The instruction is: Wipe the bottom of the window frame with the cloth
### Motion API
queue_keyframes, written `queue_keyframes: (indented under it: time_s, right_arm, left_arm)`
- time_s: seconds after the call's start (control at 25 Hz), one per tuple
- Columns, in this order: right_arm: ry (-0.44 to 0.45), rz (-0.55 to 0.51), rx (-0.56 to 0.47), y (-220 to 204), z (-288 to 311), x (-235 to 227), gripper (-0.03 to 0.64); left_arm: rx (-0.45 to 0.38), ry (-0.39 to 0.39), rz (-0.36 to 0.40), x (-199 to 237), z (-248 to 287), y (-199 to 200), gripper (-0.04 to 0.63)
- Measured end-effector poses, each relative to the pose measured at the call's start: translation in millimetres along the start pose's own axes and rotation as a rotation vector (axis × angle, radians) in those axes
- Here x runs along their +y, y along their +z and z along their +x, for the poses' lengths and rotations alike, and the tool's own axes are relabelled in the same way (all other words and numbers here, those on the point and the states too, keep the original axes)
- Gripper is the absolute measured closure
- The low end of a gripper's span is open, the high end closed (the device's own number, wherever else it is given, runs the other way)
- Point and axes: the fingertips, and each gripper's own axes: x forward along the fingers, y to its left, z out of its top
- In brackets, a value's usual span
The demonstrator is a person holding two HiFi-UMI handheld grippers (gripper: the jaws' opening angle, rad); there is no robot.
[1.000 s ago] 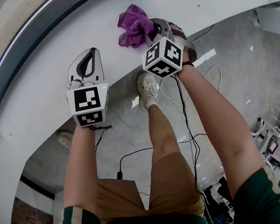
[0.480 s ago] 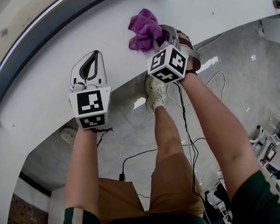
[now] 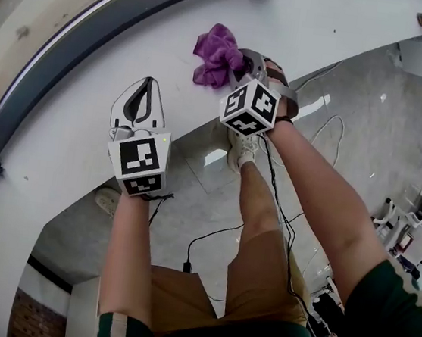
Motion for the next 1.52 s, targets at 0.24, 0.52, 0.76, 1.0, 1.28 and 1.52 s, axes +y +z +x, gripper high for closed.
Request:
queue_keyframes:
  time_s: [0.24, 0.52, 0.76, 1.0, 1.28, 1.52]
  right_arm:
    - [-0.004, -0.013, -0.009, 18.6, -0.9, 15.4, 0.528]
    - [-0.004, -0.009, -0.028, 36.0, -0.6, 31.2, 0.528]
    - [-0.022, -0.032, -0.027, 52.8, -2.2, 46.1, 0.528]
    - [-0.01, -0.036, -0.025, 65.1, -2.9, 59.5, 0.528]
    - [0.024, -0.064, -0.039, 88.1, -4.4, 82.3, 0.528]
    - [0.043, -0.089, -0.056, 103.9, -5.5, 98.0, 0.528]
  left_arm:
    - [0.015, 0.01, -0.017, 15.4, -14.6, -1.9, 0.589]
    - [0.015, 0.056, -0.013, 32.8, -27.0, -18.2, 0.589]
    - [0.009, 0.079, -0.043, 50.4, -44.0, -31.6, 0.589]
    - [0.019, 0.126, -0.044, 68.0, -61.9, -49.2, 0.589]
    - [0.017, 0.154, -0.085, 82.3, -73.9, -58.5, 0.589]
    - [0.017, 0.17, -0.1, 92.6, -82.6, -62.0, 0.589]
